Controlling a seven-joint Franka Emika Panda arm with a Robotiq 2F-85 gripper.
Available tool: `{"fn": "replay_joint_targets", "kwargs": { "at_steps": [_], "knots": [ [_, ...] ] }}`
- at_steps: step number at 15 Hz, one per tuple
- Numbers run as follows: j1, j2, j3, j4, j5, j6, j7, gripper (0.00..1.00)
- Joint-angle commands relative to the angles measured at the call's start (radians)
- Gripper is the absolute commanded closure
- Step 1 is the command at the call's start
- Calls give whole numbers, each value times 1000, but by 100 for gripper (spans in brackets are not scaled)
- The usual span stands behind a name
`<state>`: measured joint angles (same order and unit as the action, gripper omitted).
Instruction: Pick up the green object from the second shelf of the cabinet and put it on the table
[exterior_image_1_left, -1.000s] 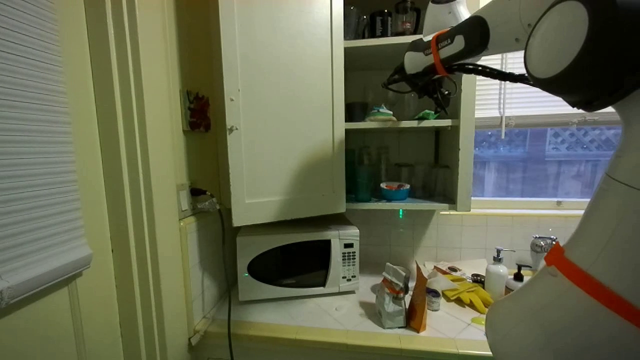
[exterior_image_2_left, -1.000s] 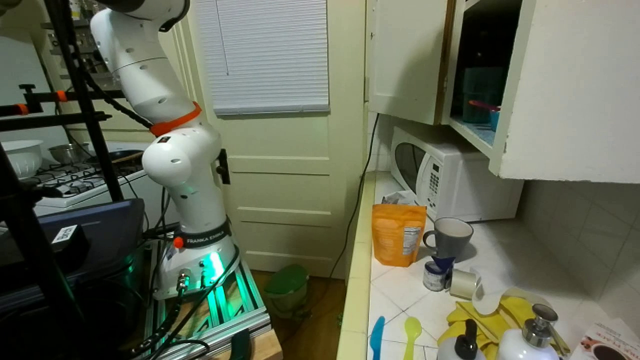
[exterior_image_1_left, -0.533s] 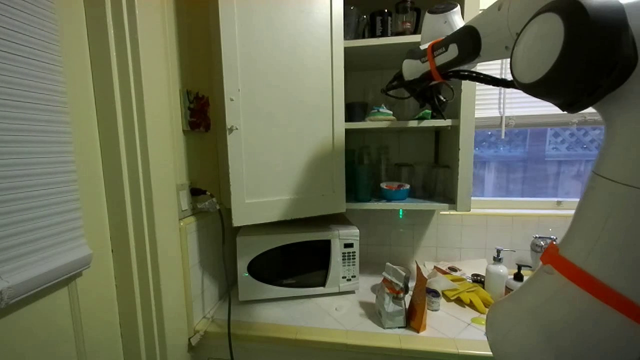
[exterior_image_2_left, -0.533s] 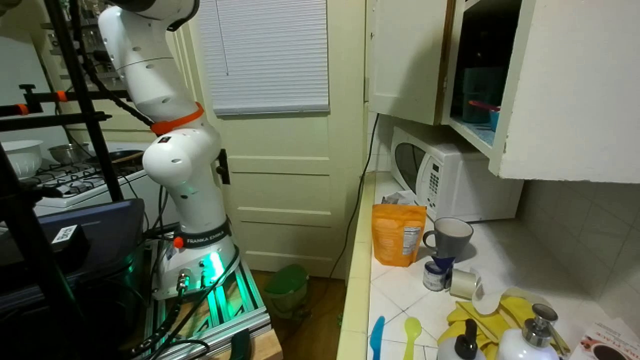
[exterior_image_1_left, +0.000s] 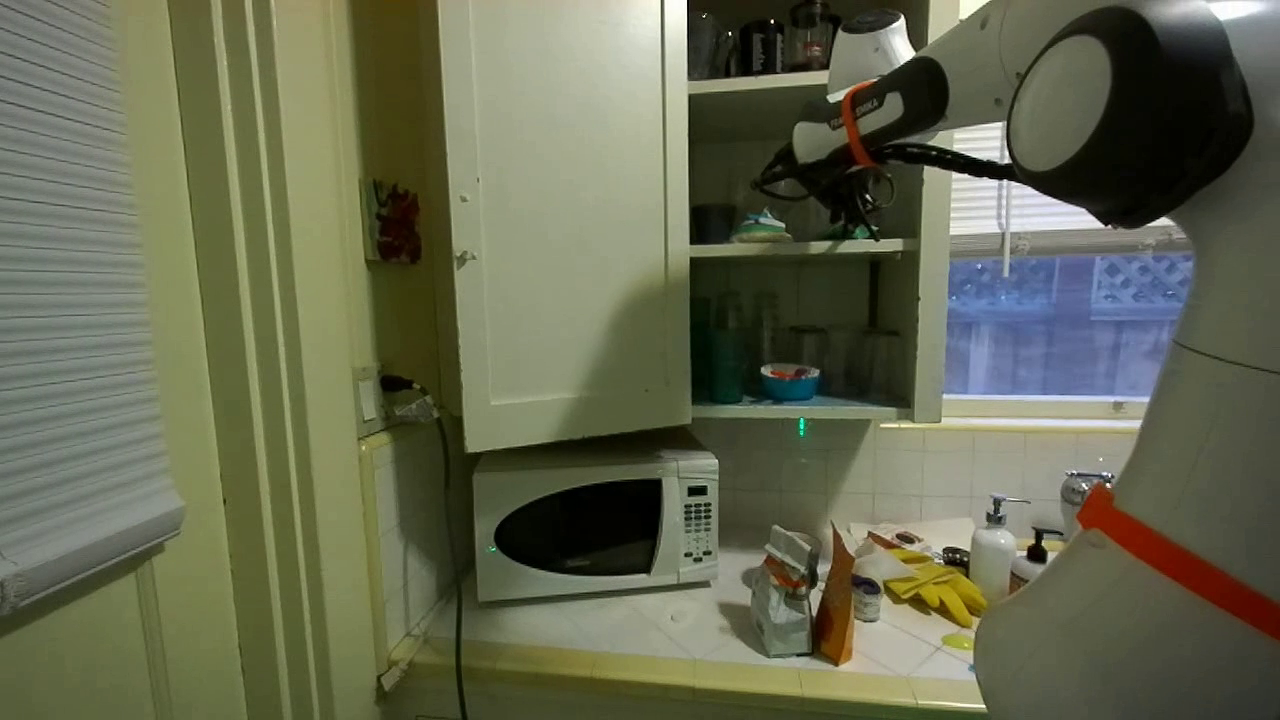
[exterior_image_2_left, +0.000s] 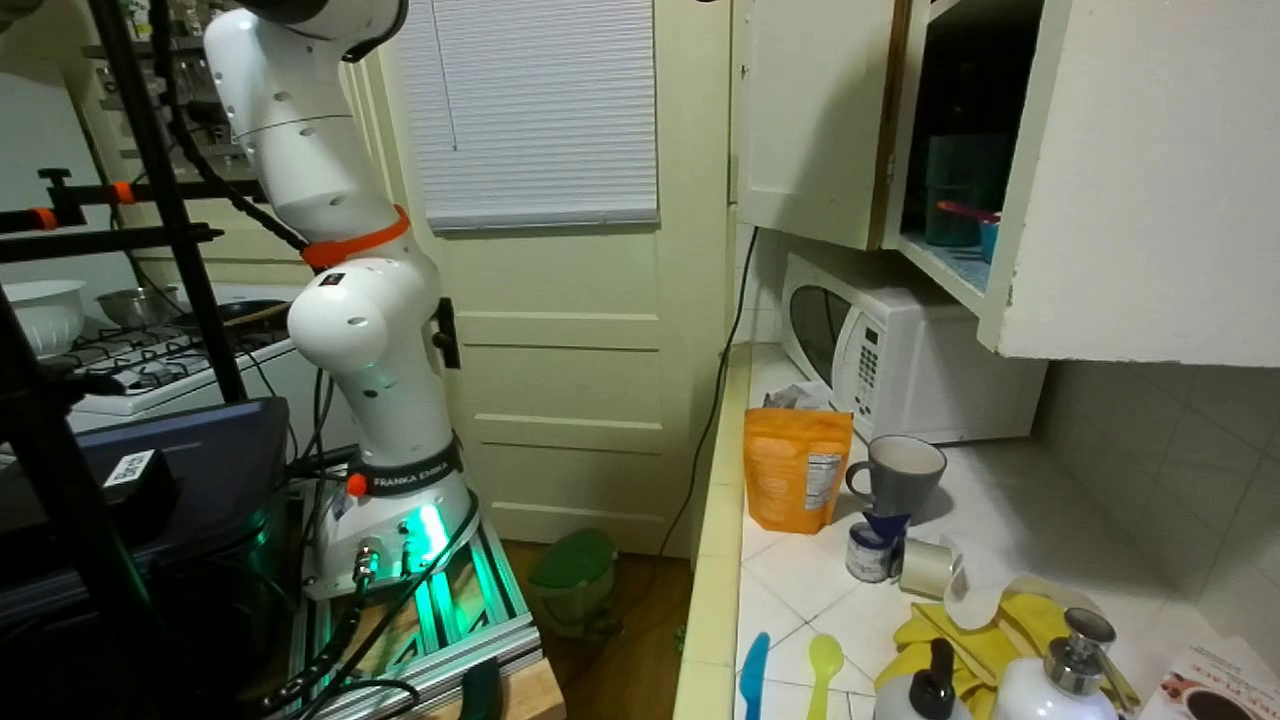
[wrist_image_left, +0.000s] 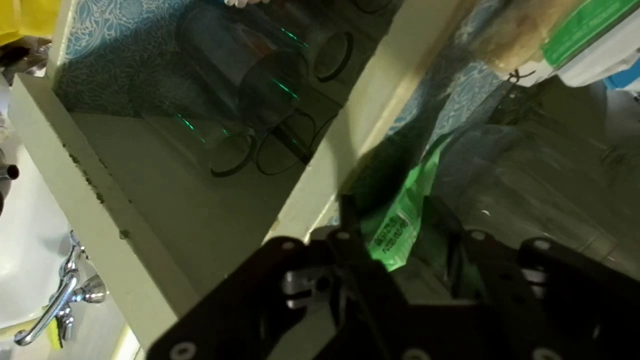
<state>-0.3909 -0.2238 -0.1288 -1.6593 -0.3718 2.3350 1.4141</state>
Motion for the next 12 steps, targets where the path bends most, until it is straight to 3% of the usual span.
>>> {"fn": "replay_joint_targets", "kwargs": {
  "at_steps": [1, 2, 5, 7, 9, 12],
  "knots": [
    [16, 15, -17, 21, -16, 12, 12, 92],
    [16, 14, -17, 19, -18, 13, 13, 100],
    [24, -21, -15, -4, -18, 13, -1, 100],
    [51, -91, -16, -40, 20, -8, -91, 100],
    [98, -162, -22, -70, 126, -110, -229, 100],
    [133, -254, -19, -111, 229, -254, -337, 100]
  ]
}}
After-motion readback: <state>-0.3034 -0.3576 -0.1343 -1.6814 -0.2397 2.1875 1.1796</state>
